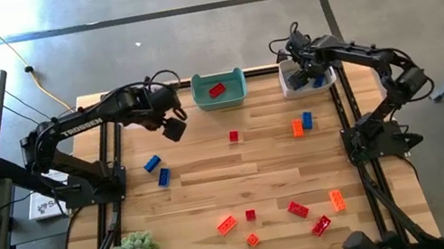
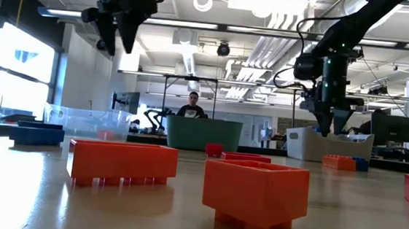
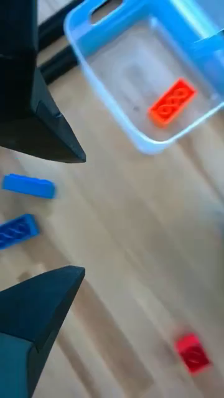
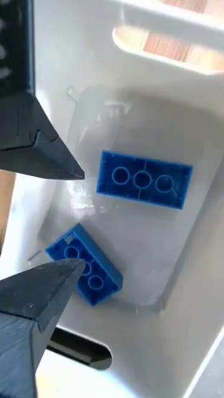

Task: Sort & place blocks by color
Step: Put the blue game piece into the white bin

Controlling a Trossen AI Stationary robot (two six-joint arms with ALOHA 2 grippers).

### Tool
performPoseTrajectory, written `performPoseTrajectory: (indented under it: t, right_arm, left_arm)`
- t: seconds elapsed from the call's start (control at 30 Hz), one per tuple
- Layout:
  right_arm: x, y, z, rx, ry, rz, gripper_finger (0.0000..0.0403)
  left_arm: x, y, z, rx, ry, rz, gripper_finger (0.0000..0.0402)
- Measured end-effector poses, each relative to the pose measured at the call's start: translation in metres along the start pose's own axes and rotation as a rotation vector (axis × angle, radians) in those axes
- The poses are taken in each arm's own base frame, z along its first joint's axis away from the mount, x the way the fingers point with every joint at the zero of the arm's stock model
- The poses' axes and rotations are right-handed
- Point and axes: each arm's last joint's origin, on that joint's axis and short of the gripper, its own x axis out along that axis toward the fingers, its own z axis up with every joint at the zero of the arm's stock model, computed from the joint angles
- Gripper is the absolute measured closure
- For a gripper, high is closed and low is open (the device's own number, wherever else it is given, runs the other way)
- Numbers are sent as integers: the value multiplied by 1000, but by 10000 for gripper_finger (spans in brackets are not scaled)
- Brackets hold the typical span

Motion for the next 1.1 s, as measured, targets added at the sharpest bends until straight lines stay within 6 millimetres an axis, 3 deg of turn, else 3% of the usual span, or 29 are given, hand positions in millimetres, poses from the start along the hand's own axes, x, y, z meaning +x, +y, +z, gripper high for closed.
performPoseTrajectory:
  t: [0.17,0.47,1.1]
  right_arm:
    - [-21,-5,-4,41,-70,44,203]
    - [-55,-9,-13,53,-212,81,203]
    - [-63,9,-13,40,-281,127,203]
  left_arm:
    - [9,-1,-10,14,80,4,128]
    - [45,-5,-40,-4,262,29,128]
    - [113,6,-87,14,405,108,127]
